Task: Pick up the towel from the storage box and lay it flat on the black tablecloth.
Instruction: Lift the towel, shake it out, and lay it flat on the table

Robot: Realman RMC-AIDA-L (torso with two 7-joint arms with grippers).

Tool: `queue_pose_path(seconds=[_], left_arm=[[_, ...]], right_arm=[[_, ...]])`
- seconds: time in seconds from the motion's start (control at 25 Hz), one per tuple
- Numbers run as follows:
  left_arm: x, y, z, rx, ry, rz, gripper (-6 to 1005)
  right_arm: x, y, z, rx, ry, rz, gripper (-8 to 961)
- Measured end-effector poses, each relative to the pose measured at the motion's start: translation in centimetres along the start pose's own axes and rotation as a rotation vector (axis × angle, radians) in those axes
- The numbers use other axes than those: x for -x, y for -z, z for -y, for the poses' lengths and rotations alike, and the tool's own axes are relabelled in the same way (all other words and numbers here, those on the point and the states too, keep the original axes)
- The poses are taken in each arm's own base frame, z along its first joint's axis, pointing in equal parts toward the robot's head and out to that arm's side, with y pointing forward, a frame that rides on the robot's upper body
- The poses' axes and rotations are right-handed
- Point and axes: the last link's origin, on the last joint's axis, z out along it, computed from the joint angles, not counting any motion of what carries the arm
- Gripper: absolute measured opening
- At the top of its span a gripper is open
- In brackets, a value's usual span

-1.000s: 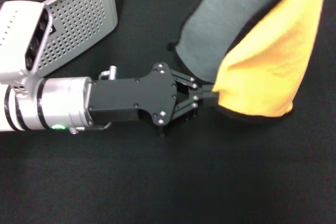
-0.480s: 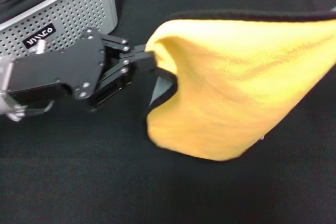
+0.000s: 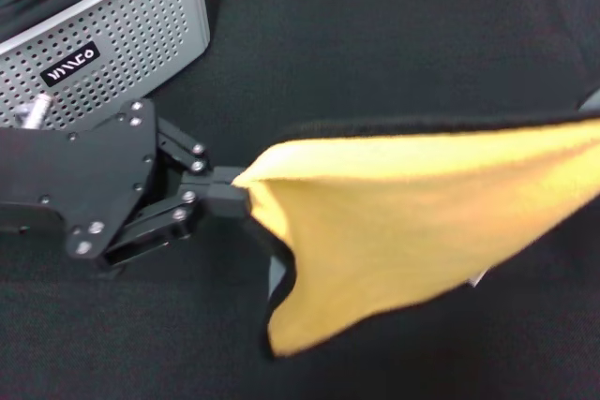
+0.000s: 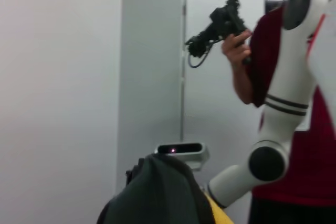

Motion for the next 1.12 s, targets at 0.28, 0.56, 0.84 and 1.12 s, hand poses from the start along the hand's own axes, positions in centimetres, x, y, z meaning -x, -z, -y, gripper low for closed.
queue_pose_path(seconds=[0.28, 0.56, 0.84, 1.12], left_arm=[[-3.1, 2.1, -0.2, 0.040, -0.041, -0.006, 11], [-5.5, 2.9, -0.1, 0.077, 0.039, 0.079, 11], [-4.8, 3.3, -0.4, 0.079, 0.121, 0.127, 11], [-4.5, 3.6, -1.1, 0.134, 0.196, 0.190, 11]], right_arm=[[-0.7, 0.2, -1.7, 0.114, -0.081, -0.054, 63], [-2.0, -0.2, -3.2, 0.182, -0.178, -0.092, 66], [-2.9, -0.1, -4.7, 0.222, -0.264, -0.115, 70], [-2.4, 0.2, -6.7, 0.253, -0.328, -0.060, 73]])
